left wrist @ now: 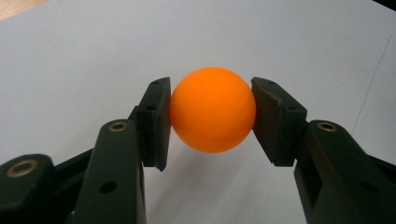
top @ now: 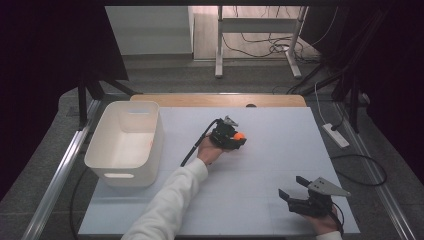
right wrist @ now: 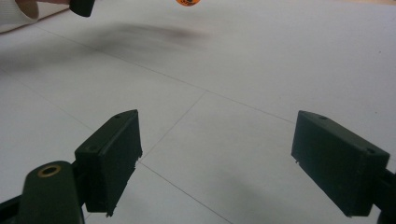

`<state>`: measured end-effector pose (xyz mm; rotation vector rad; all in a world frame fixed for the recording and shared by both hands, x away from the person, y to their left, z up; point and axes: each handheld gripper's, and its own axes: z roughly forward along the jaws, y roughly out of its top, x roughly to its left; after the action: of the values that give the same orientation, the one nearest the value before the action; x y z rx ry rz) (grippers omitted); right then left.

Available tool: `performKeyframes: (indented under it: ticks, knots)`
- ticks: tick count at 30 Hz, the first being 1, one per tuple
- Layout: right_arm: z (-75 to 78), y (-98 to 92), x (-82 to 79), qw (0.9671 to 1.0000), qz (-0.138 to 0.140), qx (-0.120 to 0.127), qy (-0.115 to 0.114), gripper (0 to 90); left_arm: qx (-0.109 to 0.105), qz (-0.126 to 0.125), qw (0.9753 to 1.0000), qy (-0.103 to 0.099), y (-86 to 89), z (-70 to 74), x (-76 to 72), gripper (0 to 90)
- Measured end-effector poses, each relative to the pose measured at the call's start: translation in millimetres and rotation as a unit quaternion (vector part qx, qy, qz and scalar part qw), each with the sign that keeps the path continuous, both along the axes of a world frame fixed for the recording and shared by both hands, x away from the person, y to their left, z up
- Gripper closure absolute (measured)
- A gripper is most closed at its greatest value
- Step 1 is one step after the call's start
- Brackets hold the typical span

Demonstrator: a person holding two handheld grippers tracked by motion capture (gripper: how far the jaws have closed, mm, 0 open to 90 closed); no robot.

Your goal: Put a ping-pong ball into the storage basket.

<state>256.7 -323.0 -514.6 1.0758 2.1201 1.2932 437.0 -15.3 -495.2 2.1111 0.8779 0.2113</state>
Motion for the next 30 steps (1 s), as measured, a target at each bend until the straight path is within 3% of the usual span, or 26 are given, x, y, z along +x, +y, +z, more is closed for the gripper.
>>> performKeyframes:
  ticks: [11, 30]
  knots:
    - [-0.2, 0.5, 0.2, 1.0000, 0.000, -0.001, 0.000, 15.7, -0.008, 0.009, 0.9999, -0.004, 10.5, 2.1, -4.0, 50.7]
    - [-0.1, 0.5, 0.5, 1.0000, 0.000, -0.002, -0.001, 15.7, -0.025, 0.001, 0.9994, -0.023, 17.6, 14.8, -19.7, 50.7]
